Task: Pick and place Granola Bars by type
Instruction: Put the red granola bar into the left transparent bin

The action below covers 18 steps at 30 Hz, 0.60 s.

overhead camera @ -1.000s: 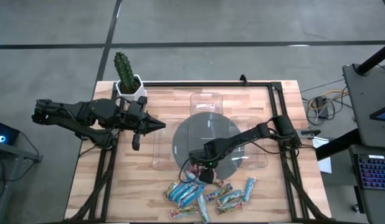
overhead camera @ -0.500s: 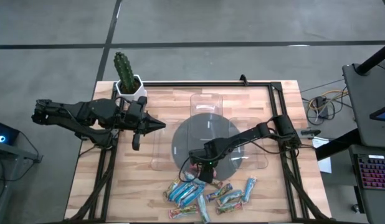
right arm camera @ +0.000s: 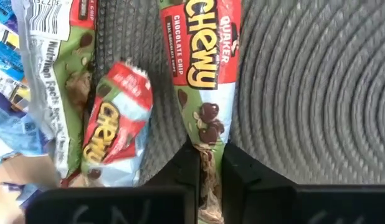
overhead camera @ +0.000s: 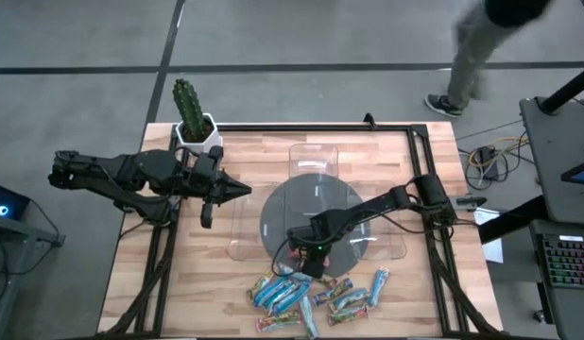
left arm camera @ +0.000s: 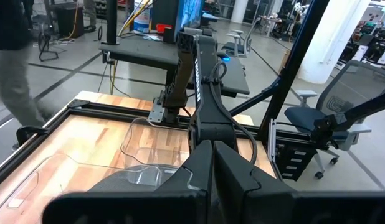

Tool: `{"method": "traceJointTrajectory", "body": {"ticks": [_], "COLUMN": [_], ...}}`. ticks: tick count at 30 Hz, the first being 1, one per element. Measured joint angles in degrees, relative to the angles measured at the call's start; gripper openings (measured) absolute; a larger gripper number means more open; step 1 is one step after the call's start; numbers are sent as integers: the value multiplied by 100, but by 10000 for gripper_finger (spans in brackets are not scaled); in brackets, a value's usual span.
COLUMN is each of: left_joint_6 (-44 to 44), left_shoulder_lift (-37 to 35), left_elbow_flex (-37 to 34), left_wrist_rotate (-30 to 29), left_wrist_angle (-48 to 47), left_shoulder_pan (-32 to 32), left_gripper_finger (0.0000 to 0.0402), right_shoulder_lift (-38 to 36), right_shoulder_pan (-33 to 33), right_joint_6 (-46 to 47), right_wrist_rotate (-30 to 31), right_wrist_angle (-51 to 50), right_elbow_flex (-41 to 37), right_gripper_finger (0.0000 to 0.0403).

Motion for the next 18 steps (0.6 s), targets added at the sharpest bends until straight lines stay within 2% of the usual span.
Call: {"method": "traceJointTrajectory", "body": {"ticks": [15,18], "left_joint_6": [0,0], "left_shoulder_lift": [0,0], "left_elbow_flex": [2,2], "left_wrist_rotate": [0,0], "left_wrist_angle": [37,50], "left_shoulder_pan": [-2,0], "left_gripper_finger": [0,0], "right_shoulder_lift": [-2097,-2351], "right_shoulder_pan": [-80,-221], "right_joint_6": [935,939], "right_wrist_rotate": [91,191], "right_wrist_angle": [94,90], "right_elbow_flex": [18,269], "right_gripper_finger": [20,20]}}
